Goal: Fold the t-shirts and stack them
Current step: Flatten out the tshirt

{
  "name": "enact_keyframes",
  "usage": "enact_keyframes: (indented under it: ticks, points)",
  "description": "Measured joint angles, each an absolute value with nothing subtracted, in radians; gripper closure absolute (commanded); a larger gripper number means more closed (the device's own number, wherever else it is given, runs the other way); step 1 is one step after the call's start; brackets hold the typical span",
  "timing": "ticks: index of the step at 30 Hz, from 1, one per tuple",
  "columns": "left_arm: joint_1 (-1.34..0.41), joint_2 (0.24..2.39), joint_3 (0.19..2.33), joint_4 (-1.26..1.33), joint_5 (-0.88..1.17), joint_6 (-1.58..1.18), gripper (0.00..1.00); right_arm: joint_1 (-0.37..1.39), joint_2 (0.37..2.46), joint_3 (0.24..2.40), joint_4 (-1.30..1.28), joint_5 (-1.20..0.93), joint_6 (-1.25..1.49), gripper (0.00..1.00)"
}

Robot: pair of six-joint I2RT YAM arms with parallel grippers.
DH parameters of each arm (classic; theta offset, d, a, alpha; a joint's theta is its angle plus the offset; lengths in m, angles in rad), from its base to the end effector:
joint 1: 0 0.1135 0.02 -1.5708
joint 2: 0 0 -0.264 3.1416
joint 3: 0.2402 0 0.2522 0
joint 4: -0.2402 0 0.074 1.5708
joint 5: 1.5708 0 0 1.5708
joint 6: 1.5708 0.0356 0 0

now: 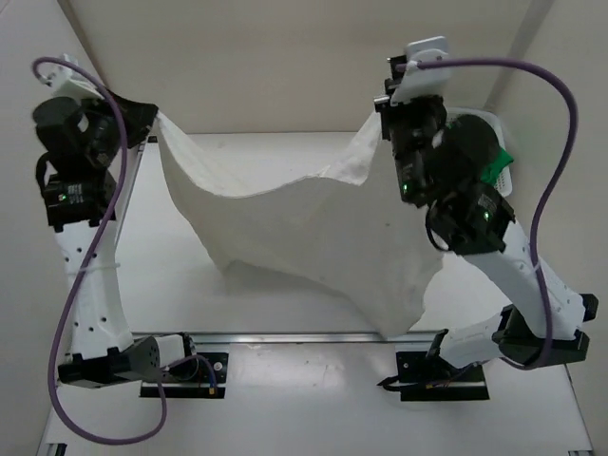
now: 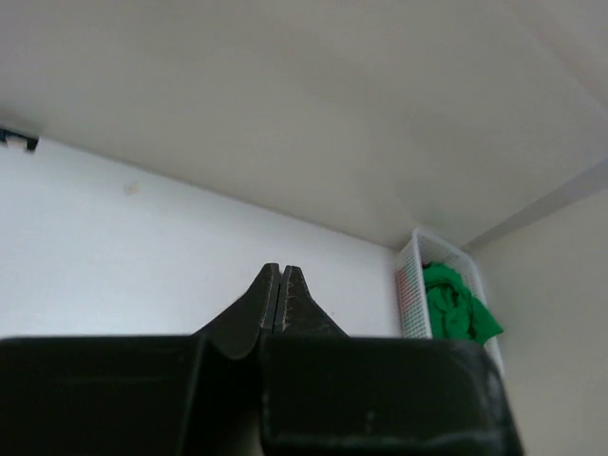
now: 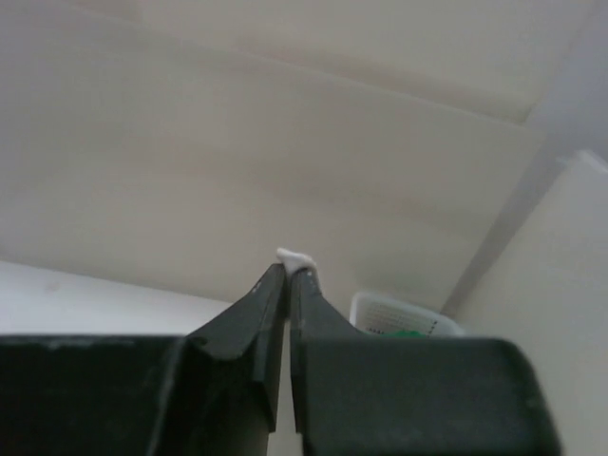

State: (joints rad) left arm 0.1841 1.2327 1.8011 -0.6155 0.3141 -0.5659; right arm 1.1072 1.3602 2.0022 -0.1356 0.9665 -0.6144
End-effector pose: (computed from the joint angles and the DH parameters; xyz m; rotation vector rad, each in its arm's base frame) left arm 0.2127 0.0284 0.5399 -0.3667 1.6019 -0.5468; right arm 0.1190 0.1725 0.6121 -0.1712 1.2807 -0.0914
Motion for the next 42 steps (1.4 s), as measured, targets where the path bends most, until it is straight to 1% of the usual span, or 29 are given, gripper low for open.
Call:
enact_keyframes:
  ticks: [1, 2, 4, 6, 8, 10, 12, 13, 14, 16, 18, 20, 22, 27, 30, 32, 35, 39, 42]
  points:
    - [0.17, 1.249, 1.766, -0.61, 0.3, -0.566, 1.0, 1.022, 1.37, 1.997, -0.218, 0.911, -0.551, 1.0]
    - [0.152, 1.26, 1.725, -0.598, 0.285, -0.566, 1.0, 0.896, 1.378, 1.988, -0.303, 0.786, -0.464, 1.0]
    - [0.114, 1.276, 1.628, -0.576, 0.251, -0.563, 1.0, 0.667, 1.385, 1.914, -0.381, 0.599, -0.337, 1.0]
    - [0.086, 1.278, 1.52, -0.548, 0.224, -0.558, 1.0, 0.496, 1.397, 1.819, -0.436, 0.443, -0.238, 1.0]
    - [0.059, 1.284, 1.417, -0.518, 0.197, -0.556, 1.0, 0.376, 1.442, 1.758, -0.493, 0.285, -0.167, 1.0]
    - [0.041, 1.318, 1.36, -0.5, 0.171, -0.554, 1.0, 0.295, 1.545, 1.778, -0.545, 0.13, -0.113, 1.0]
    - [0.029, 1.408, 1.39, -0.492, 0.142, -0.546, 1.0, 0.24, 1.708, 1.906, -0.603, 0.023, -0.077, 1.0]
    - [0.023, 1.48, 1.448, -0.512, 0.131, -0.542, 1.0, 0.222, 1.788, 1.995, -0.625, -0.012, -0.065, 1.0]
    - [0.021, 1.579, 1.546, -0.528, 0.12, -0.537, 1.0, 0.202, 1.9, 2.133, -0.664, -0.057, -0.044, 1.0]
    - [0.019, 1.734, 1.728, -0.547, 0.115, -0.539, 1.0, 0.174, 2.054, 2.323, -0.651, -0.121, -0.001, 1.0]
    - [0.024, 1.848, 1.893, -0.548, 0.117, -0.549, 1.0, 0.148, 2.095, 2.376, -0.631, -0.17, 0.039, 1.0]
    - [0.043, 1.88, 1.981, -0.546, 0.142, -0.572, 1.0, 0.122, 2.088, 2.407, -0.608, -0.2, 0.073, 1.0]
    - [0.088, 1.863, 2.04, -0.532, 0.182, -0.609, 1.0, 0.106, 2.061, 2.443, -0.536, -0.216, 0.09, 1.0]
    - [0.225, 1.748, 2.092, -0.428, 0.25, -0.693, 1.0, 0.068, 1.869, 2.468, -0.384, -0.271, 0.123, 1.0]
    - [0.271, 1.696, 2.1, -0.357, 0.274, -0.732, 1.0, 0.065, 1.744, 2.458, -0.325, -0.295, 0.123, 1.0]
    - [0.273, 1.669, 2.087, -0.325, 0.279, -0.74, 1.0, 0.068, 1.652, 2.391, -0.301, -0.287, 0.1, 1.0]
    - [0.268, 1.615, 1.981, -0.276, 0.283, -0.743, 1.0, 0.069, 1.508, 2.151, -0.265, -0.265, 0.071, 1.0]
    - [0.265, 1.496, 1.681, -0.237, 0.26, -0.723, 1.0, 0.083, 1.309, 1.695, -0.234, -0.17, 0.049, 1.0]
    - [0.228, 1.367, 1.427, -0.273, 0.16, -0.669, 1.0, 0.123, 1.225, 1.367, -0.264, -0.081, 0.057, 1.0]
